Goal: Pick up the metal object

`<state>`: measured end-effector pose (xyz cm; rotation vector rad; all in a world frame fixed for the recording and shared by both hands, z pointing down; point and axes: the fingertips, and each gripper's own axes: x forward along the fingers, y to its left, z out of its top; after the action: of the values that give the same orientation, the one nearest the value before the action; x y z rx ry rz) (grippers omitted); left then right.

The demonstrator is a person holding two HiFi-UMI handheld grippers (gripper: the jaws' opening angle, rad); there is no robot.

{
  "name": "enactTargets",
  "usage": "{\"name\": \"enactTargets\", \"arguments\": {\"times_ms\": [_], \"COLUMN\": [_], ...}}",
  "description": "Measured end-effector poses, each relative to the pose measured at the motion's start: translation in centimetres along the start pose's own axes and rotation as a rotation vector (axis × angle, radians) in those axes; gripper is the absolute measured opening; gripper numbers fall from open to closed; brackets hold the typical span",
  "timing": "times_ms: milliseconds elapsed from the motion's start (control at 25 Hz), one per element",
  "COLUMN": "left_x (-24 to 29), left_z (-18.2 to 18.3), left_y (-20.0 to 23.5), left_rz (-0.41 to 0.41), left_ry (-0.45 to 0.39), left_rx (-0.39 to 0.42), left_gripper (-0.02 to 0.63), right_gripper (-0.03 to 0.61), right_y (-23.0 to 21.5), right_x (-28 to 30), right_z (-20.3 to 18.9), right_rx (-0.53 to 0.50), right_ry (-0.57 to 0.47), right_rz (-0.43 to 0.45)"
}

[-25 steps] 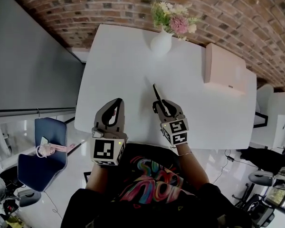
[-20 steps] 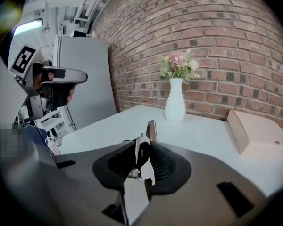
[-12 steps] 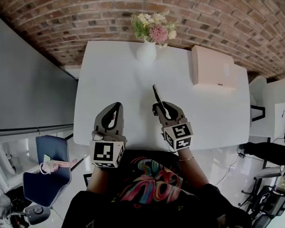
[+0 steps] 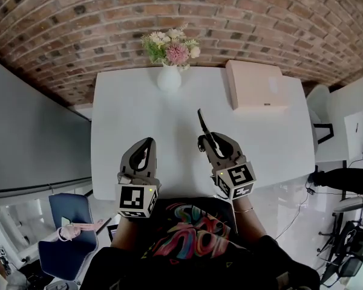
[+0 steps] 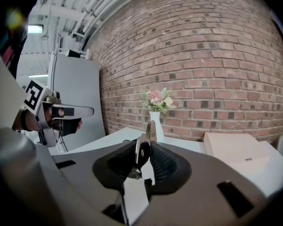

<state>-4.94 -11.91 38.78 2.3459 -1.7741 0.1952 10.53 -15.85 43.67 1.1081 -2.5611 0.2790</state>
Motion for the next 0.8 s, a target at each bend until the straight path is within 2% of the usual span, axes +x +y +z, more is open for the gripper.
{"name": "enactTargets", "arguments": {"times_ms": [200, 400, 800], "left_x": [0.7, 1.0, 0.9], "left_z": [0.1, 0.0, 0.3], "left_y": [-0.8, -1.4, -1.6], "left_rz": [-0.029, -0.050, -0.059], "left_ry": [0.002, 0.005, 0.006], "left_rx": [0.003, 0.002, 0.004], "left_gripper": [0.029, 0.029, 0.029], "right_gripper": [0.104, 0.104, 0.104], "right_y": [-1.1, -2.2, -3.8], "right_x": [-2.4, -4.3, -8.1], "right_z": [1.3, 2.9, 2.2], "right_rx": [0.016, 0.032, 0.100], "right_ry": [-0.017, -0.076, -0.107], "right_rz": [-0.038, -0.089, -0.167]}}
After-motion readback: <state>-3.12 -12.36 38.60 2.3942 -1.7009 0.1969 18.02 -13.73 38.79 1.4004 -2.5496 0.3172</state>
